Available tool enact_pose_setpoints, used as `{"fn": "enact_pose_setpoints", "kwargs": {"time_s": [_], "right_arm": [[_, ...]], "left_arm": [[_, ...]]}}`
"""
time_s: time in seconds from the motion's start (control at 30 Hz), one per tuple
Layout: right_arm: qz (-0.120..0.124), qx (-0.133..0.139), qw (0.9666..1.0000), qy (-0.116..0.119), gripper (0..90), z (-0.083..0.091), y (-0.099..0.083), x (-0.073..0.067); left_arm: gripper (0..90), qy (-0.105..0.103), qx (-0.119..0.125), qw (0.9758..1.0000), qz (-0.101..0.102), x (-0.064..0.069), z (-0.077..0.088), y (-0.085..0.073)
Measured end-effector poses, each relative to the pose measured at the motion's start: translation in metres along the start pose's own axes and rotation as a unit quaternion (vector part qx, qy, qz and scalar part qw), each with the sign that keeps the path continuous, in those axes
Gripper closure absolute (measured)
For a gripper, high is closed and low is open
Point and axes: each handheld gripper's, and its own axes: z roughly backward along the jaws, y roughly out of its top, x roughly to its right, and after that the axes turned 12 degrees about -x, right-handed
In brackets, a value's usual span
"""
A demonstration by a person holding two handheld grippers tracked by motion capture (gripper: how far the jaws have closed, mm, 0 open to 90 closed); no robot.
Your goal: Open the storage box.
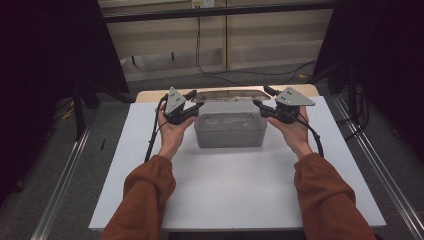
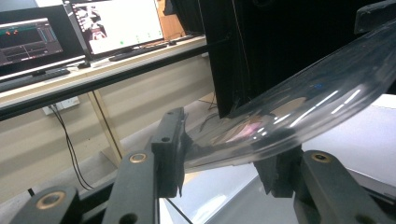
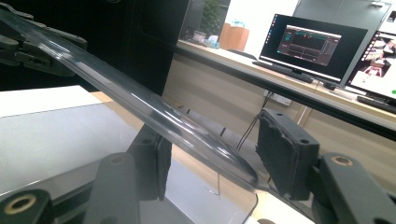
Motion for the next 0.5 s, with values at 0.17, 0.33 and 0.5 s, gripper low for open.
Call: {"fn": "enact_pose_setpoints", "kwargs": {"time_s": [0.17,0.33,0.5], "right_arm": [[-0.008,0.002,1.0000,-0.004,48.3,-0.003,-0.003,0.005],[-0.008,0.001,1.0000,-0.004,55.7,-0.005,-0.005,0.008],[-0.025,0.000,0.9997,0.004,59.8,-0.009,-0.006,0.017]], "left_arm": [[59.5,0.000,-0.003,0.9999,-0.010,-0.002,0.000,0.003],[60.2,0.001,-0.001,1.0000,-0.007,-0.004,-0.002,0.004],[61.6,0.006,0.005,1.0000,-0.003,-0.008,-0.004,0.004]]}}
